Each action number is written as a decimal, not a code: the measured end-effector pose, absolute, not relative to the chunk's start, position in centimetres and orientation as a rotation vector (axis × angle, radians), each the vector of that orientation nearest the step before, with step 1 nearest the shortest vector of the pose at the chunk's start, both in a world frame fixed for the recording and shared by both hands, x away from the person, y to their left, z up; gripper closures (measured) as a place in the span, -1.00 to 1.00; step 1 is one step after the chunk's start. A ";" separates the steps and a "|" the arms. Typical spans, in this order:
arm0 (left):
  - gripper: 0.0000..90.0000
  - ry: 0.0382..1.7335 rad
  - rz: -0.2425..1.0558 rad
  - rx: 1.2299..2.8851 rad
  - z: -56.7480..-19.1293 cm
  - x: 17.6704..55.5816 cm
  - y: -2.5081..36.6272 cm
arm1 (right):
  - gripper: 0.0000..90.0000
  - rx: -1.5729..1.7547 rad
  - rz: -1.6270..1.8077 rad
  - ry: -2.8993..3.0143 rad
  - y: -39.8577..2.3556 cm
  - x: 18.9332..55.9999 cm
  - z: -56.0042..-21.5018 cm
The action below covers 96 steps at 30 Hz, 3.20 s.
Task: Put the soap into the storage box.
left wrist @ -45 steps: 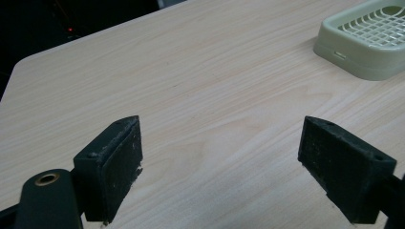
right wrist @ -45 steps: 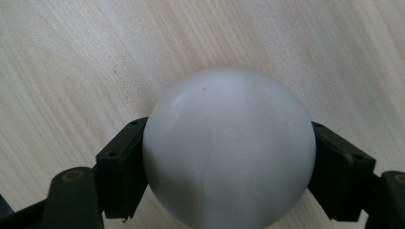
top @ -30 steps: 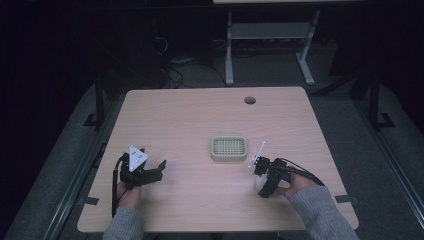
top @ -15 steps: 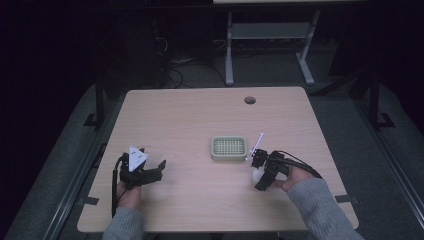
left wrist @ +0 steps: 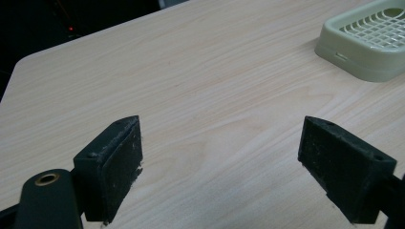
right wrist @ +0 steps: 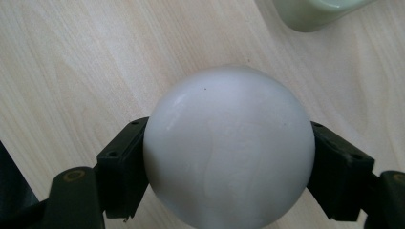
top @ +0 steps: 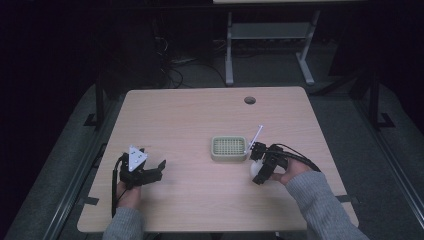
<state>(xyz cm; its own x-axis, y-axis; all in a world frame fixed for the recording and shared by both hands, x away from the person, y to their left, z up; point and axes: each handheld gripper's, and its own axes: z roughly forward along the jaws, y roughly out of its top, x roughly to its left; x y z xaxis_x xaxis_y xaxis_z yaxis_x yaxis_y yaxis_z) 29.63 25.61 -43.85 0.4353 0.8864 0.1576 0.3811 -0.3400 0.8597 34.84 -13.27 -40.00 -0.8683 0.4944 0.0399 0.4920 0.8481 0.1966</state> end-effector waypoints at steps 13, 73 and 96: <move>-0.67 1.073 0.825 1.908 -43.9 29.7 25.7 | -0.48 0.786 0.342 3.009 -12.6 36.0 -38.8; -0.67 1.065 0.822 1.912 -43.8 29.6 25.7 | -0.48 0.731 0.337 3.016 -8.8 40.3 -36.4; -0.67 1.071 0.818 1.908 -43.8 29.6 25.8 | -0.48 0.687 0.324 3.030 -6.8 41.6 -35.7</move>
